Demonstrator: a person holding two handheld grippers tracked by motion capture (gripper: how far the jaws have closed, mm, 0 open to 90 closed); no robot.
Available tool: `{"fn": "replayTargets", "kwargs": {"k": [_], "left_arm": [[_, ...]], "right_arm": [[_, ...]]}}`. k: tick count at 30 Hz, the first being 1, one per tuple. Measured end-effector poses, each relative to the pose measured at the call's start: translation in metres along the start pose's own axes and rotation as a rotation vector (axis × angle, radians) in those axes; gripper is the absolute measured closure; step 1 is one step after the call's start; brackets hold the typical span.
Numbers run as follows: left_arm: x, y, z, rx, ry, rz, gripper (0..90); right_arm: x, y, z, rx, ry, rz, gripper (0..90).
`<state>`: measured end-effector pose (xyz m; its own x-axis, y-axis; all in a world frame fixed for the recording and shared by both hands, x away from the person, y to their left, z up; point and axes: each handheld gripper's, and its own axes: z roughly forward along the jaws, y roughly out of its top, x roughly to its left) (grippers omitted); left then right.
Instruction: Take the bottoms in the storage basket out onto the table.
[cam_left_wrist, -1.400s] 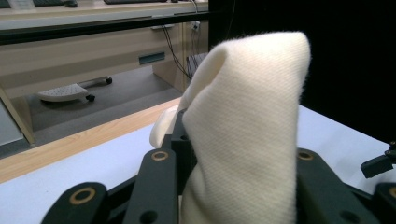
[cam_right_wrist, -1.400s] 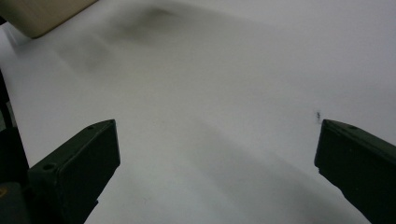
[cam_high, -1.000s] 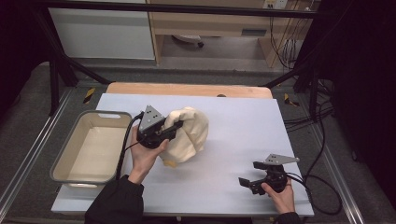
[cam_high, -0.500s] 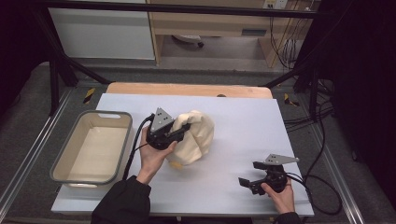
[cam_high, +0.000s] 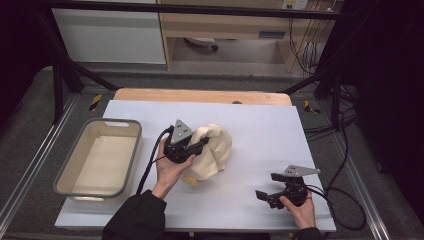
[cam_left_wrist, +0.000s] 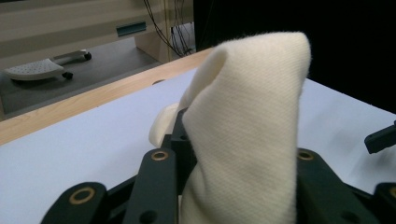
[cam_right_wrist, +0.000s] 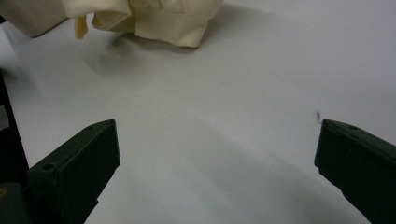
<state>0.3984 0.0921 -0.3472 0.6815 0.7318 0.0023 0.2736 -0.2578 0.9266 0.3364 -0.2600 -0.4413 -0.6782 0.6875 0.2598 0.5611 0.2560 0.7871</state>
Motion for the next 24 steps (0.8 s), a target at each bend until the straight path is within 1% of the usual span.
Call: {"fn": "replayTargets", "kwargs": {"k": [6,12,16,20,24], "left_arm": [[-0.001,-0.006,0.004,0.018,-0.007,-0.001,66.2],[-0.001,-0.009,0.007,0.045,-0.015,0.009,64.0],[-0.002,-0.014,0.010,0.079,-0.010,0.035,61.1],[-0.001,-0.020,0.013,0.098,-0.010,0.031,59.4],[0.000,-0.022,0.013,0.113,-0.002,0.042,57.2]], "right_arm": [[0.000,0.000,0.000,0.002,0.000,0.000,0.5],[0.000,0.000,0.000,-0.001,0.000,-0.003,0.5],[0.000,0.000,0.000,0.001,0.000,0.000,0.5],[0.000,0.000,0.000,0.004,0.001,-0.002,0.5],[0.000,0.000,0.000,0.003,0.001,0.000,0.5]]}}
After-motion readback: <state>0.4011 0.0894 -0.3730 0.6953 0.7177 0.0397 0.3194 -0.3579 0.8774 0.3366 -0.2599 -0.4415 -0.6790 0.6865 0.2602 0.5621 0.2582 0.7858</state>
